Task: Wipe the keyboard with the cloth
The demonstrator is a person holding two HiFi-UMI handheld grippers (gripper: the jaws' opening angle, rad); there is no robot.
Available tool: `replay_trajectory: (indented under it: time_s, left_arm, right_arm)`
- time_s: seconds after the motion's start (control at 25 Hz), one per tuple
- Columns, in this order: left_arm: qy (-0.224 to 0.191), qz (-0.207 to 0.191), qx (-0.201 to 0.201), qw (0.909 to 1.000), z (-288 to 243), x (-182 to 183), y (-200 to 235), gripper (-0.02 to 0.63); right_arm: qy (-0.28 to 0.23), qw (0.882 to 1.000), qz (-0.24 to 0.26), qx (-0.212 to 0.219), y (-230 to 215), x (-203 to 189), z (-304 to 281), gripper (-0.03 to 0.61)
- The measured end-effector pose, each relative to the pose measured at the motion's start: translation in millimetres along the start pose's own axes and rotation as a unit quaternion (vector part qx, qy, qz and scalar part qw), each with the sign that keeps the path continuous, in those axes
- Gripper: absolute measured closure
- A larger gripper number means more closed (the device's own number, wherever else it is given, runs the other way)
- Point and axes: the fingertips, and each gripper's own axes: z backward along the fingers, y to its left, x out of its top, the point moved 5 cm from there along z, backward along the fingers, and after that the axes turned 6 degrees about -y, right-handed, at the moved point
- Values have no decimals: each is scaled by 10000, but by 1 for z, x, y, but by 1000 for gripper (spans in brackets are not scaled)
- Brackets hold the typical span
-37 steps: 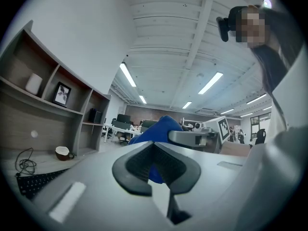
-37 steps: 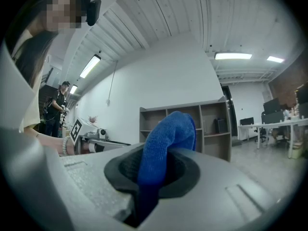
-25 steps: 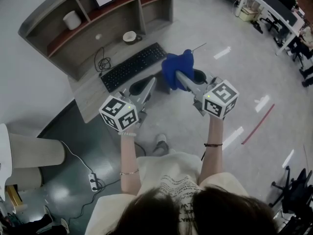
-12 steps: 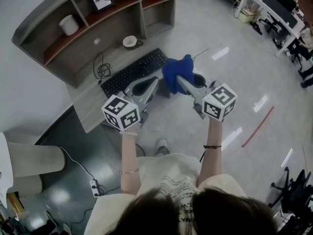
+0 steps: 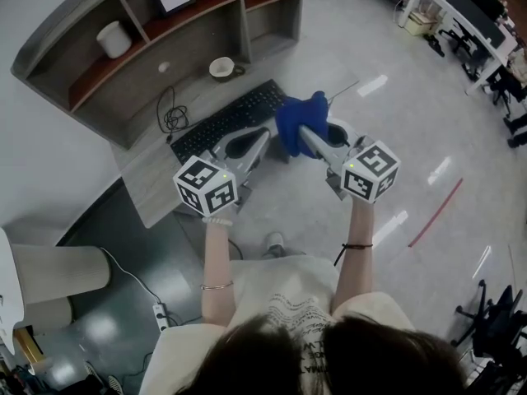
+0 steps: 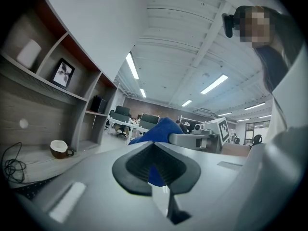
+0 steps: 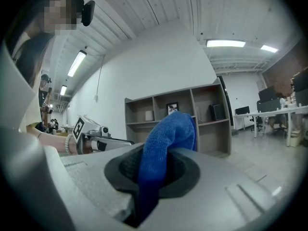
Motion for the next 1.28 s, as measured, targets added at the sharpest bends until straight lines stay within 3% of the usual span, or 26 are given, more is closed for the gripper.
replay_trajectory:
  time_s: [0.44, 1.28]
  left_arm:
    - [99, 165, 73, 9998, -12, -13, 15, 626]
    - [-8, 671, 854, 9941, -97, -33, 51, 626]
  right_arm:
    - [88, 9999, -100, -96, -24, -7, -3, 526]
    - [639, 9953, -149, 717, -127, -10, -29, 526]
